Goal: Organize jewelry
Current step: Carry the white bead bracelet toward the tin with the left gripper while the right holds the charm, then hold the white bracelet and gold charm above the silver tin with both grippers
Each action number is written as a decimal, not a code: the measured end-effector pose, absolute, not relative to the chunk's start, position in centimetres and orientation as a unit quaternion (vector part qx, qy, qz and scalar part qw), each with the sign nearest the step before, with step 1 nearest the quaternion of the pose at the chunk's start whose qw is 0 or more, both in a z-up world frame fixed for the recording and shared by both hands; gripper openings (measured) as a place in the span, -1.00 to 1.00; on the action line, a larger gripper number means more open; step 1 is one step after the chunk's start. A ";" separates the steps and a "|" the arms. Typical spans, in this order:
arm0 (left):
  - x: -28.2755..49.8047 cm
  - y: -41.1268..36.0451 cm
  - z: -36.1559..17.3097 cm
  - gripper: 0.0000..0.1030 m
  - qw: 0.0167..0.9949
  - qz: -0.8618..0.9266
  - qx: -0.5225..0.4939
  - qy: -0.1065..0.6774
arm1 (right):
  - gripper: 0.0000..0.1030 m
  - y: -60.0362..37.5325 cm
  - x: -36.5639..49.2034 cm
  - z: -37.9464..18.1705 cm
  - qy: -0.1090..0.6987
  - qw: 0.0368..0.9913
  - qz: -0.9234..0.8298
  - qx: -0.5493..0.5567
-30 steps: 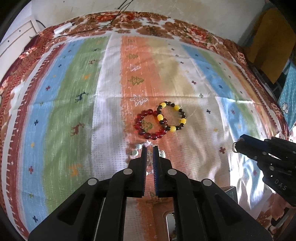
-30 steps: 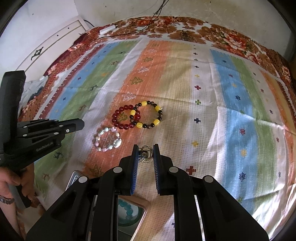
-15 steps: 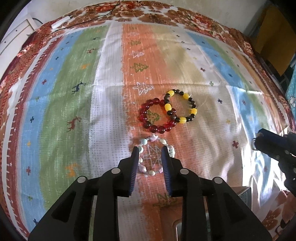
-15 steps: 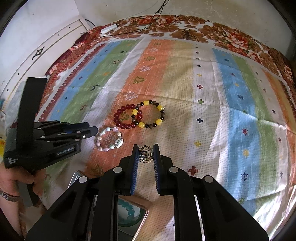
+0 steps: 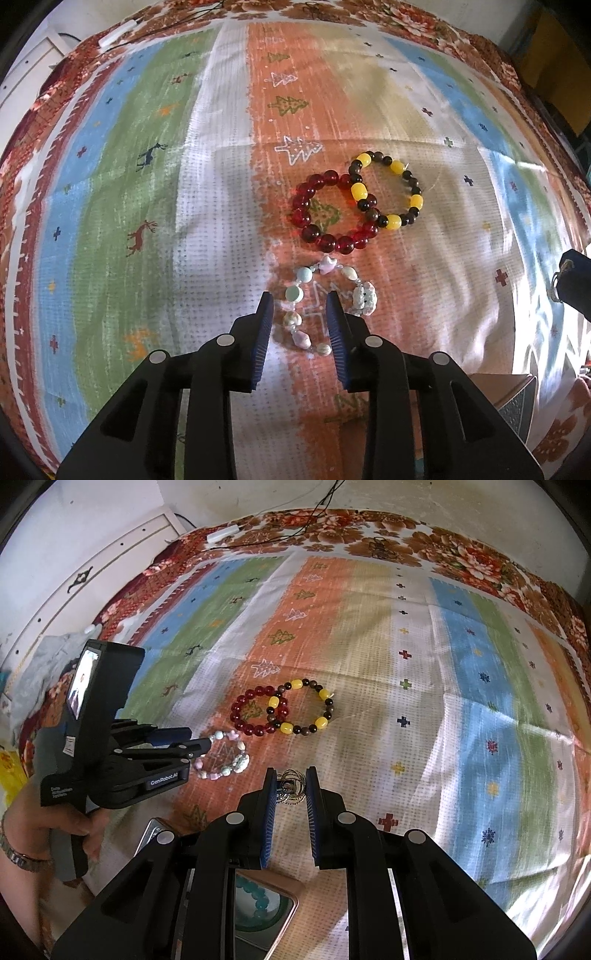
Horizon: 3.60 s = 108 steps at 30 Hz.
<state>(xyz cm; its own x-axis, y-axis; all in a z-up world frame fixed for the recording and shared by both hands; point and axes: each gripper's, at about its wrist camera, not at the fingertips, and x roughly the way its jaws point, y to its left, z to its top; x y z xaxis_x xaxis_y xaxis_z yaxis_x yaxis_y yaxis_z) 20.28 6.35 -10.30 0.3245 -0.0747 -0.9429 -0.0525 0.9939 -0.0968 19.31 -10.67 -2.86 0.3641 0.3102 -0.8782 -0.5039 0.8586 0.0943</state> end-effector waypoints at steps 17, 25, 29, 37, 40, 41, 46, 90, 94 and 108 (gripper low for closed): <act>20.8 6.0 -12.1 -0.43 0.800 0.002 -0.032 0.599 | -0.68 -10.5 19.3 -3.1 0.510 0.817 0.249 -0.102; 20.8 6.0 -12.7 -0.43 0.798 0.003 -0.024 0.602 | -0.68 -10.4 19.3 -3.1 0.511 0.816 0.250 -0.102; 20.8 6.2 -12.8 -0.62 0.798 0.007 -0.022 0.602 | -0.68 -10.4 19.3 -3.2 0.511 0.816 0.251 -0.103; 20.8 6.4 -12.7 -0.78 0.799 0.005 -0.028 0.601 | -0.68 -10.3 19.3 -3.3 0.512 0.814 0.252 -0.106; 20.7 6.1 -12.3 -0.78 0.801 0.003 -0.028 0.598 | -0.68 -10.3 19.3 -3.3 0.512 0.815 0.251 -0.105; 20.7 6.0 -12.0 -0.79 0.803 0.000 -0.027 0.595 | -0.68 -10.3 19.3 -3.3 0.512 0.815 0.252 -0.106; 20.0 5.5 -10.2 -0.79 0.814 -0.009 -0.036 0.579 | -0.68 -10.3 19.3 -3.3 0.512 0.814 0.252 -0.106; 13.2 3.3 0.3 -0.79 0.883 -0.073 -0.091 0.454 | -0.68 -11.3 17.0 -2.1 0.491 0.829 0.248 -0.101; 12.0 2.9 0.9 -0.79 0.887 -0.082 -0.093 0.446 | -0.68 -11.4 16.3 -2.0 0.487 0.831 0.251 -0.098; 9.8 2.7 0.4 -0.96 0.886 -0.083 -0.095 0.445 | -0.68 -11.9 13.4 -2.0 0.487 0.826 0.266 -0.099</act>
<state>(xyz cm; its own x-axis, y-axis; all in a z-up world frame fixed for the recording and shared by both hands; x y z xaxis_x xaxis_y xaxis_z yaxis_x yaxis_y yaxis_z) 9.76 2.68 0.41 0.5895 -0.2316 -0.7739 0.0621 0.9682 -0.2424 13.43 -11.93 -2.04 0.3852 0.3429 -0.8568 -0.5350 0.8394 0.0954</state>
